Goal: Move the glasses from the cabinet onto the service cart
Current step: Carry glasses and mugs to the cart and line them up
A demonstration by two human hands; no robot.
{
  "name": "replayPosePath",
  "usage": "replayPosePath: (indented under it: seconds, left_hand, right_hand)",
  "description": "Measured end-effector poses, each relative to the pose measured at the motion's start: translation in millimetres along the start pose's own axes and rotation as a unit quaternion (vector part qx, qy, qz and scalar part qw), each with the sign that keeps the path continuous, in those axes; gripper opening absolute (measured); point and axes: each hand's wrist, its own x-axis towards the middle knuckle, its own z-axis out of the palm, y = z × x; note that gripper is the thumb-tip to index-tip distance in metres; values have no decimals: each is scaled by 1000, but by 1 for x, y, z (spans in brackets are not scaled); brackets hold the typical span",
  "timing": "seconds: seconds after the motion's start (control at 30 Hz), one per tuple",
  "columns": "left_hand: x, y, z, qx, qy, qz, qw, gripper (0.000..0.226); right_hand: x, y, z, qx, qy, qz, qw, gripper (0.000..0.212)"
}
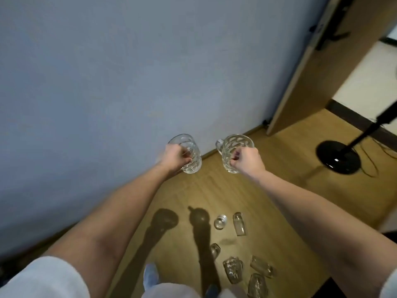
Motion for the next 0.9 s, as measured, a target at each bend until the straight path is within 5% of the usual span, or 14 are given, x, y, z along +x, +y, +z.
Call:
replayPosePath:
  seconds: [0.37, 0.63, 0.9]
  left_hand:
    - [-173, -195, -90, -20, 95, -218, 971, 17]
    - [-367, -334, -146, -8, 178, -374, 910, 14]
    - [-576, -462, -213, 10, 230, -496, 837, 14]
  right_hand:
    - [-43, -229, 116, -70, -109, -269, 955, 5]
    - [-164, -416, 224, -92, -146, -457, 873, 11]
    - [-347, -598, 326, 1, -220, -589, 778, 12]
